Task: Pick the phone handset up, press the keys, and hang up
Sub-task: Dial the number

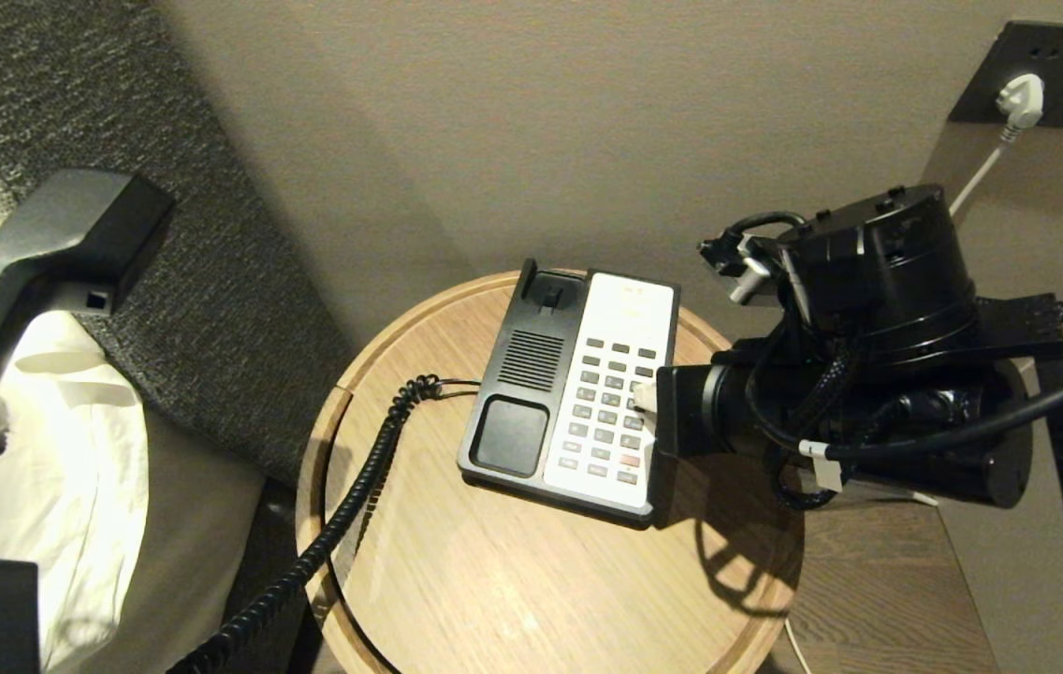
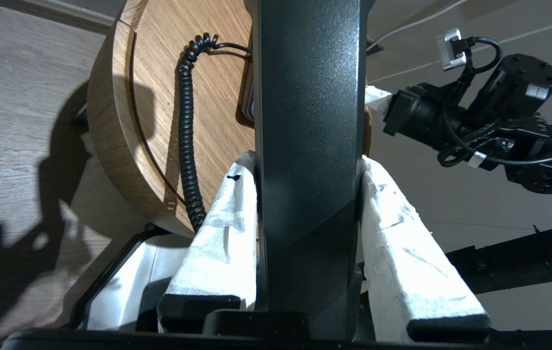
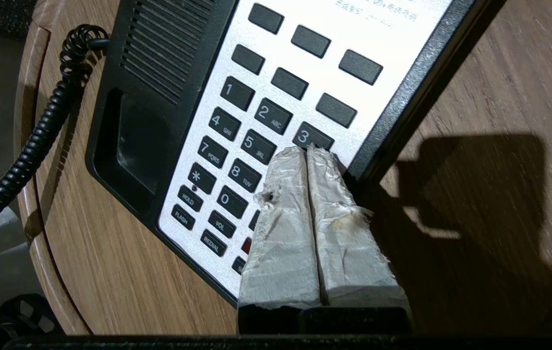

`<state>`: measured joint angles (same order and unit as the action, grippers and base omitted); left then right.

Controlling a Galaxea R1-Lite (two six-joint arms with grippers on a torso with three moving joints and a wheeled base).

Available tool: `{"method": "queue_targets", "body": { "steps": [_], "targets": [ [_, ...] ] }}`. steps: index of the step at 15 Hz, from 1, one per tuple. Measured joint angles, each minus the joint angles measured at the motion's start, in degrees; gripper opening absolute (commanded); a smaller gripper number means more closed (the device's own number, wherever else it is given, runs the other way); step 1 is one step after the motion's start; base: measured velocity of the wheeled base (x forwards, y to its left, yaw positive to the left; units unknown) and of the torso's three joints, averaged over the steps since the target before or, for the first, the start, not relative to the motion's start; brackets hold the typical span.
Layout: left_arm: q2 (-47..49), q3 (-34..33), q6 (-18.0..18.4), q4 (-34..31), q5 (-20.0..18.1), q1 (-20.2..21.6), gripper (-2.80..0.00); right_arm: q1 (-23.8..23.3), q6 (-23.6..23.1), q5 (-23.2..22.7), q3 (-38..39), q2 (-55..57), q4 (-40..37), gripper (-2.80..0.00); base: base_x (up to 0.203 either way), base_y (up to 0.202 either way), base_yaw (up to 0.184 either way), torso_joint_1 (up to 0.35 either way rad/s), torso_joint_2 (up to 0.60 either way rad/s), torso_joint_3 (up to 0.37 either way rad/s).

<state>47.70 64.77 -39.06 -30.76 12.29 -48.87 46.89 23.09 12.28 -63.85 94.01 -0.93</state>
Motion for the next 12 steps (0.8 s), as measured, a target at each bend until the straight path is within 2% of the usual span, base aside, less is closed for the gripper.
{"method": "queue_targets", "body": {
  "steps": [12],
  "targets": [
    [-0.54,-0.35,-0.06,0.05,0.01,0.08,-2.80,1.65,0.09,-0.05,0.38,-0.85,-0.23,-2.80,0.000,0.000,0.000,0.000,0.00,0.000]
  ]
}}
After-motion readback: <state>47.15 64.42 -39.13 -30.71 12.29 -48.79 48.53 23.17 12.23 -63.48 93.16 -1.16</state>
